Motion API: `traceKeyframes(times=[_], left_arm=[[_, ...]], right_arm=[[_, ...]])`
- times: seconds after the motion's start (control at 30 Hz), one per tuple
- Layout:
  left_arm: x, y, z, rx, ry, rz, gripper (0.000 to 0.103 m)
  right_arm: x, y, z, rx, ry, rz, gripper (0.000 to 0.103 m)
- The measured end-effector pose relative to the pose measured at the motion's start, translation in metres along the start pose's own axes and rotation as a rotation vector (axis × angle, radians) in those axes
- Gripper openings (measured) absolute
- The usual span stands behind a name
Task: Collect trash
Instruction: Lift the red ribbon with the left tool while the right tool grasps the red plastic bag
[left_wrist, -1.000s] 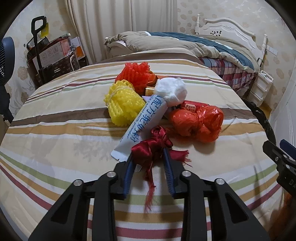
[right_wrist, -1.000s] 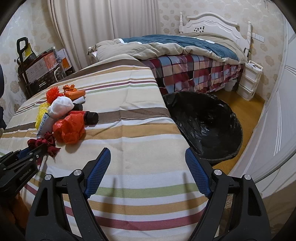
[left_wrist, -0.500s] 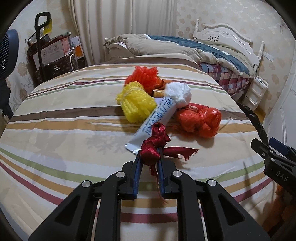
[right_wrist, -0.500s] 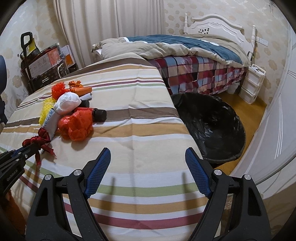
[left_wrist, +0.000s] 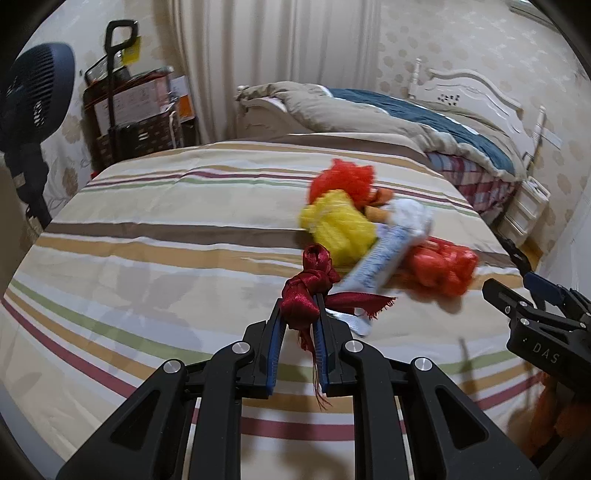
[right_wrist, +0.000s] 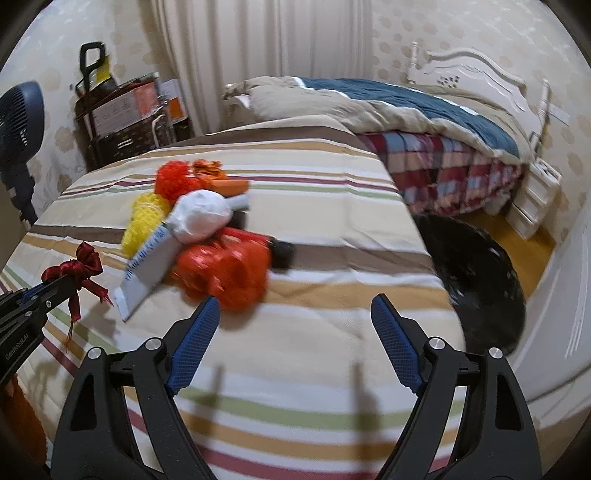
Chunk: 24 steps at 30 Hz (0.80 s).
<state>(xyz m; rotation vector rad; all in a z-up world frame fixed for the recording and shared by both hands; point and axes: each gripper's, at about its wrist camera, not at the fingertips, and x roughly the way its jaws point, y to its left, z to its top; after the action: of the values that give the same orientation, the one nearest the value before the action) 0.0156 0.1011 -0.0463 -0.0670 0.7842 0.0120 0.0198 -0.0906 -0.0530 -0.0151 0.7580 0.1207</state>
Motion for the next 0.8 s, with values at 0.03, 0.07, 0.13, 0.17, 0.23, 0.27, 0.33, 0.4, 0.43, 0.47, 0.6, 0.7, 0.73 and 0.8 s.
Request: traceKeyframes(times=[0.03, 0.07, 0.13, 0.17, 0.23, 0.27, 0.33, 0.4, 0.43, 0.47, 0.6, 0.7, 0.73, 0.8], left_arm=[[0.001, 0.005, 0.001, -0.008, 0.001, 0.007, 0.017], [0.003, 0.008, 0.001, -0.012, 0.001, 0.013, 0.017], [0.006, 0.015, 0.002, -0.021, 0.003, 0.027, 0.017], [0.010, 0.020, 0.003, -0.028, 0.006, 0.034, 0.017], [0.013, 0.025, 0.004, -0.038, 0.010, 0.036, 0.017], [0.015, 0.027, 0.005, -0.043, 0.011, 0.038, 0.017], [0.017, 0.031, 0.005, -0.050, 0.015, 0.037, 0.017], [0.019, 0.032, 0.006, -0.057, 0.018, 0.033, 0.017], [0.019, 0.033, 0.005, -0.057, 0.018, 0.032, 0.017], [0.019, 0.033, 0.005, -0.057, 0.018, 0.029, 0.017], [0.018, 0.033, 0.004, -0.056, 0.019, 0.018, 0.017], [0.014, 0.030, 0.004, -0.052, 0.012, 0.007, 0.017], [0.013, 0.030, 0.004, -0.048, 0.008, 0.004, 0.017], [0.007, 0.026, 0.004, -0.041, 0.000, -0.007, 0.017]], right_arm=[[0.003, 0.004, 0.004, -0.003, 0.000, 0.011, 0.085], [0.006, 0.006, 0.007, -0.006, 0.000, 0.016, 0.087], [0.014, 0.013, 0.012, -0.015, 0.006, 0.028, 0.088], [0.018, 0.017, 0.014, -0.023, 0.011, 0.031, 0.088], [0.025, 0.026, 0.018, -0.043, 0.020, 0.033, 0.088], [0.030, 0.031, 0.019, -0.053, 0.026, 0.031, 0.088], [0.037, 0.037, 0.020, -0.070, 0.045, 0.034, 0.088], [0.043, 0.043, 0.018, -0.097, 0.061, 0.018, 0.082], [0.044, 0.044, 0.017, -0.104, 0.065, 0.017, 0.067], [0.045, 0.045, 0.015, -0.108, 0.074, 0.026, 0.065], [0.041, 0.042, 0.013, -0.099, 0.071, 0.046, 0.062], [0.033, 0.038, 0.008, -0.092, 0.070, 0.051, 0.061], [0.032, 0.037, 0.007, -0.090, 0.068, 0.050, 0.061], [0.023, 0.032, 0.005, -0.078, 0.060, 0.052, 0.061]])
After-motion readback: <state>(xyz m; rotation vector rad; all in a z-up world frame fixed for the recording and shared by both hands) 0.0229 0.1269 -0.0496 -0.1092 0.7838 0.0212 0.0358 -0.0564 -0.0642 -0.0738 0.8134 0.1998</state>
